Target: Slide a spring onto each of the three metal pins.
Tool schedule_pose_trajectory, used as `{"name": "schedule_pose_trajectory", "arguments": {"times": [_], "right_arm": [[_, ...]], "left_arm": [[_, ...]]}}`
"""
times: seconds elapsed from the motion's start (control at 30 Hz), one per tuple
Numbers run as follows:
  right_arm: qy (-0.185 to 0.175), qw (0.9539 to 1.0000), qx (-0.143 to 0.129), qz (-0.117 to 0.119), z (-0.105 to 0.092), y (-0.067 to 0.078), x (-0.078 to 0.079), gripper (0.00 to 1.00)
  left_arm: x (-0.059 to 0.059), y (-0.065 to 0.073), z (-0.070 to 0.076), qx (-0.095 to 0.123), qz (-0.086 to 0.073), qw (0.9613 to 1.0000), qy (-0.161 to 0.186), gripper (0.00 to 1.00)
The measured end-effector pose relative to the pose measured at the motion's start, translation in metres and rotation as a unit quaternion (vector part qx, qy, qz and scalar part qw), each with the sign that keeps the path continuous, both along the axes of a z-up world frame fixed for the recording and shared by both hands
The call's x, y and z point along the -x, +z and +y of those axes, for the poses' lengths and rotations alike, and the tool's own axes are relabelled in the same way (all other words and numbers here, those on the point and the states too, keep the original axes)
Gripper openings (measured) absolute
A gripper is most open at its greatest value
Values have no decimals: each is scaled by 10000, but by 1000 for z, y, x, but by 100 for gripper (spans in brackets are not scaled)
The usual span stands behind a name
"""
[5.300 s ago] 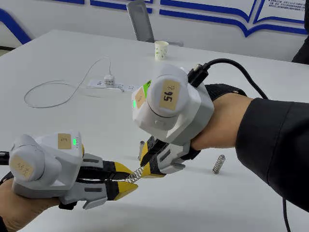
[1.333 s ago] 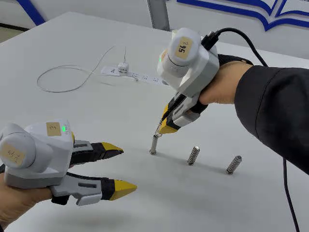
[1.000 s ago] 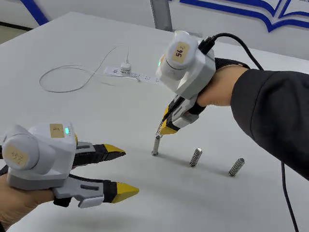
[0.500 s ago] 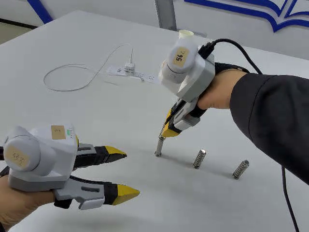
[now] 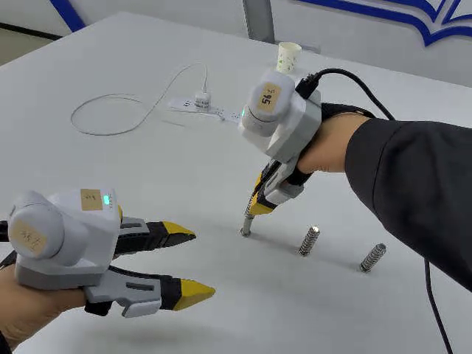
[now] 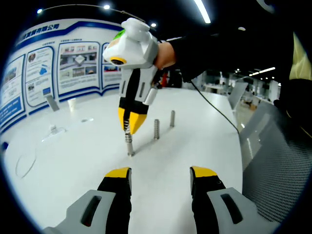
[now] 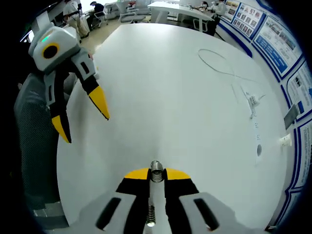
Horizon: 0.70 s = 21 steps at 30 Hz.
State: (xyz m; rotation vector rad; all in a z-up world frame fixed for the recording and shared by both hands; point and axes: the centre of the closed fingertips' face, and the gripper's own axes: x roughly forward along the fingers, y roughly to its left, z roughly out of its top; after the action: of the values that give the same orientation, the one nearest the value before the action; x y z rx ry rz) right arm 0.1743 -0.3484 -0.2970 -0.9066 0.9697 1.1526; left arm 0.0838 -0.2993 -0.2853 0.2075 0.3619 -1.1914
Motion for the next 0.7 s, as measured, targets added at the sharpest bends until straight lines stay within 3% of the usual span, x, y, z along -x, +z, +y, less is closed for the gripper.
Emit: {"name": "schedule_pose_trajectory", "arguments": {"times": [0.4, 0.7], "right_arm": [[-57, 9999, 85, 130, -1, -21, 1, 12], [-84, 9998, 100, 165, -1, -29, 4, 12]], "left_arm": [[-1, -3, 1, -11, 32, 10000, 1, 49], [-1, -4, 2, -19, 50, 10000, -4, 48]]}}
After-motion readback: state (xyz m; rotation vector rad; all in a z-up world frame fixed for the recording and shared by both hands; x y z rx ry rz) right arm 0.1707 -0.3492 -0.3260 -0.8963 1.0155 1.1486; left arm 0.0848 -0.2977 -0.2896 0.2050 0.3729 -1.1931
